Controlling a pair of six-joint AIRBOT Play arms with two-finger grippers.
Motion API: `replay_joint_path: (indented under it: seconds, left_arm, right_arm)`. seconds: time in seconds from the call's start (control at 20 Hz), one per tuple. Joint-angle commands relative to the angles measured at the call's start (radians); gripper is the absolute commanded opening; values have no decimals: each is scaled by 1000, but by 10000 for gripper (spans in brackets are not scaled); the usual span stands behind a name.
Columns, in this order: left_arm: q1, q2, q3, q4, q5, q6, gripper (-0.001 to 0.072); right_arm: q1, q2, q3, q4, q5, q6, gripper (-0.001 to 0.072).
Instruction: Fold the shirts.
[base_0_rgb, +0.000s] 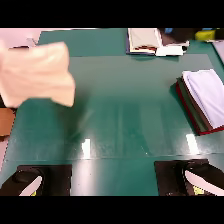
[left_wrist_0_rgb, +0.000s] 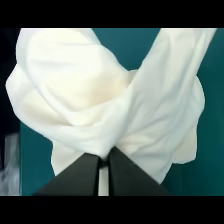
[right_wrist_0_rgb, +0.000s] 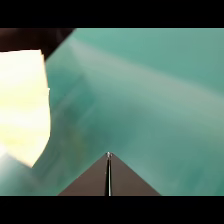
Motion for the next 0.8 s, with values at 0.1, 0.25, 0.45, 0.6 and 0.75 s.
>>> replay_joint_path:
  seconds: [0.1, 0.25, 0.45, 0.6, 0.75]
  left_arm:
    - [-294, -110, 92, -47, 138, 0, 21]
    - [-459, -305, 92, -92, 135, 8, 22]
    - [-635, -566, 92, -100, 167, 50, 24]
    - [-681, -668, 92, -108, 259, 60, 436]
    - [-644, -679, 99, -67, 333, 59, 606]
  right_arm:
    - [-111, 0, 143, 0, 13, 1, 17]
    - [-139, 0, 165, 0, 35, 1, 17]
    - [-142, 0, 165, 0, 65, 1, 17]
    - [-142, -1, 165, 0, 76, 1, 17]
    - [-142, -2, 165, 0, 94, 1, 18]
